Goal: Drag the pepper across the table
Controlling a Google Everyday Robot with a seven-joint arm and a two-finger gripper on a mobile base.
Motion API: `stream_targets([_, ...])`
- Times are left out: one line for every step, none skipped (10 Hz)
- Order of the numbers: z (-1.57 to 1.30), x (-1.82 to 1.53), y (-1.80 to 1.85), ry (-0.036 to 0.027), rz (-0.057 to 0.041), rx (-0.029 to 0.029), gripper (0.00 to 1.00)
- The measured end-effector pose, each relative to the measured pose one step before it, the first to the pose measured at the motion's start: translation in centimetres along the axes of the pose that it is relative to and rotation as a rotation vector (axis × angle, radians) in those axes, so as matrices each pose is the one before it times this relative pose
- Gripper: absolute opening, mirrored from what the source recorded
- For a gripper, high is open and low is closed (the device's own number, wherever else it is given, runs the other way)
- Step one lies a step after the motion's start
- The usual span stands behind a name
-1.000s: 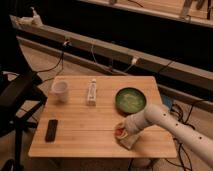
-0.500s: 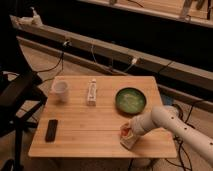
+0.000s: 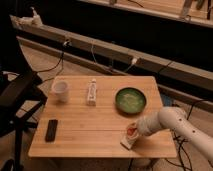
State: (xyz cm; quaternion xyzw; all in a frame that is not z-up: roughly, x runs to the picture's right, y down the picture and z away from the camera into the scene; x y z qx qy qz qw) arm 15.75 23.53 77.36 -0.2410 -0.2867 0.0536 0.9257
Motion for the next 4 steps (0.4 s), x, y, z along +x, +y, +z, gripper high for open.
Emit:
stream_targets([-0.532,0.989,-0.022,-0.00215,0.04741,0.01726,0.13])
stream_targets([-0.478,0.352,0.154,0.00734,0.02254,-0.00619,0.24])
stream_targets([-0.104,-0.296,0.423,0.00231,-0.01265,-0.01573,0.33])
stream_targets([0.031,-0.676,0.126,-0.00513,-0.02510,0.00961,0.41])
